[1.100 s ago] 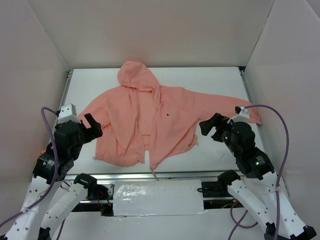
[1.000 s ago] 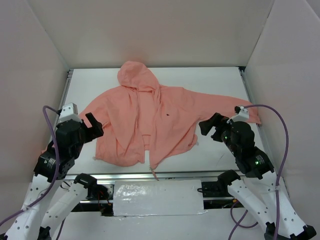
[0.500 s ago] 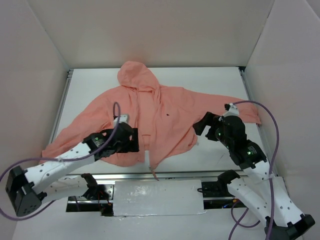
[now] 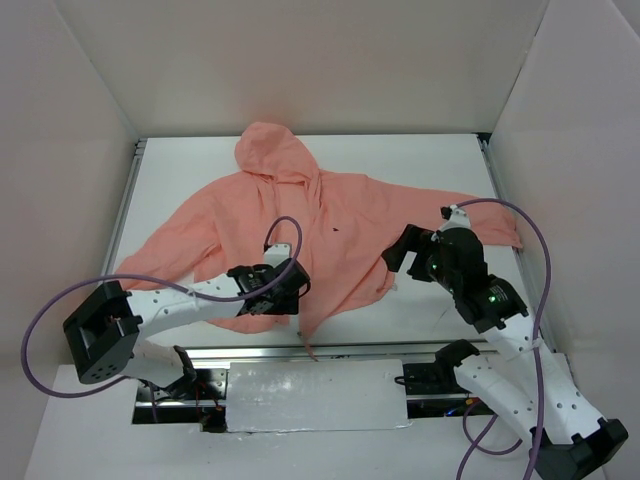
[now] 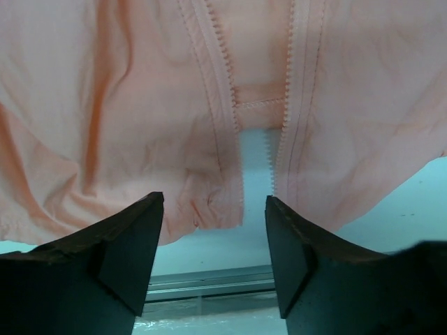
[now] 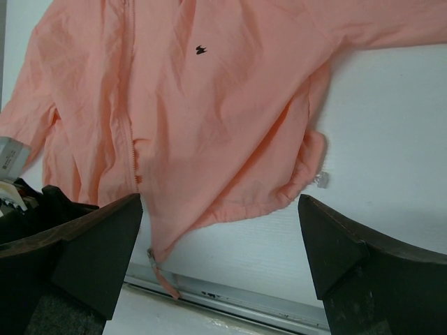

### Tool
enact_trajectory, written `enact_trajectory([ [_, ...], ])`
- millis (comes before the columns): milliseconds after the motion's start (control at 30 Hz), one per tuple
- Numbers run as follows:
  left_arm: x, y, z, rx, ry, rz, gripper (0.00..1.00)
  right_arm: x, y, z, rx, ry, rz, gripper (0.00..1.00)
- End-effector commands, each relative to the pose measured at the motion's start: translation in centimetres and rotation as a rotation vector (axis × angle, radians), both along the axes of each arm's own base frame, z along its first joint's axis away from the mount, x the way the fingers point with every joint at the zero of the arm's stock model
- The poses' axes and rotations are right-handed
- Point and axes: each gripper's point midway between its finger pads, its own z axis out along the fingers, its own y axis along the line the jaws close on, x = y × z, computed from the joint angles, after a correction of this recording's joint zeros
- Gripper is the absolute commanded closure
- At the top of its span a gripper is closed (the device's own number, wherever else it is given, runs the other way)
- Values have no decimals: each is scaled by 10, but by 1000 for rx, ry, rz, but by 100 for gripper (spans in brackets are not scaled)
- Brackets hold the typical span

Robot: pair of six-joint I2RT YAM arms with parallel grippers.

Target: Zip up the jacket

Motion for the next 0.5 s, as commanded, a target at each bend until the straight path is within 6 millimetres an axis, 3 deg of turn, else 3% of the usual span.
enact_trajectory([
  [0, 4, -14, 1, -44, -16, 7, 30, 5, 1, 3, -4, -37, 7, 0],
  [33, 2, -15, -2, -47, -7, 9, 37, 5, 2, 2, -7, -36, 10, 0],
  [467, -12, 1, -30, -2, 49, 36, 42, 4, 5, 0, -2, -29, 30, 0],
])
